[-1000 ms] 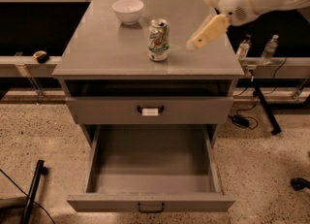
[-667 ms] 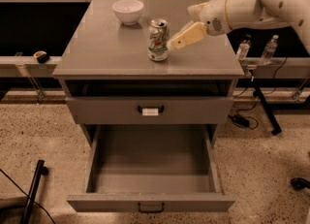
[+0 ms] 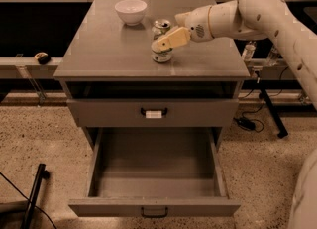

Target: Place 7up can into middle drawer

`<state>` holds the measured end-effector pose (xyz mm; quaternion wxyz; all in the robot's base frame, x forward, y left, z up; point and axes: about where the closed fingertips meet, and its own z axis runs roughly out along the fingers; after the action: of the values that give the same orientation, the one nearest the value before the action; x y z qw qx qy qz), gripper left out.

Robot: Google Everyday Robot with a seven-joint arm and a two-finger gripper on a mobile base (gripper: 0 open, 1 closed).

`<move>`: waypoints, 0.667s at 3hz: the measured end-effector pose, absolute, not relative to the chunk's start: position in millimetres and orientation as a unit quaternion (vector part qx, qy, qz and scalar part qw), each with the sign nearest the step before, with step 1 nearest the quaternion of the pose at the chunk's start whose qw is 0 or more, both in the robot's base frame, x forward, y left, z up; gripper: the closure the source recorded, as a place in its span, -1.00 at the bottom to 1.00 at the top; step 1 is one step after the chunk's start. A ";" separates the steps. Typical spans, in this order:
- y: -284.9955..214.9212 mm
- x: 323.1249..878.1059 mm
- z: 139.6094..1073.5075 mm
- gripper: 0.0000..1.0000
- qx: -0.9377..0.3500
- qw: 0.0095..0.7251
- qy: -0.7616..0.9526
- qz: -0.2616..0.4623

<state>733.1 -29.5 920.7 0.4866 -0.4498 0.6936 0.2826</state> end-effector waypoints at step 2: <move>-7.1 757.8 920.4 -0.16 -0.420 0.503 0.688 0.312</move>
Offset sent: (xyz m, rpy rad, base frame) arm 0.0374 0.0240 -0.0035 0.1345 0.0391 -0.0511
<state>757.8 -7.1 920.4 0.5027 -0.4204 0.6880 0.3119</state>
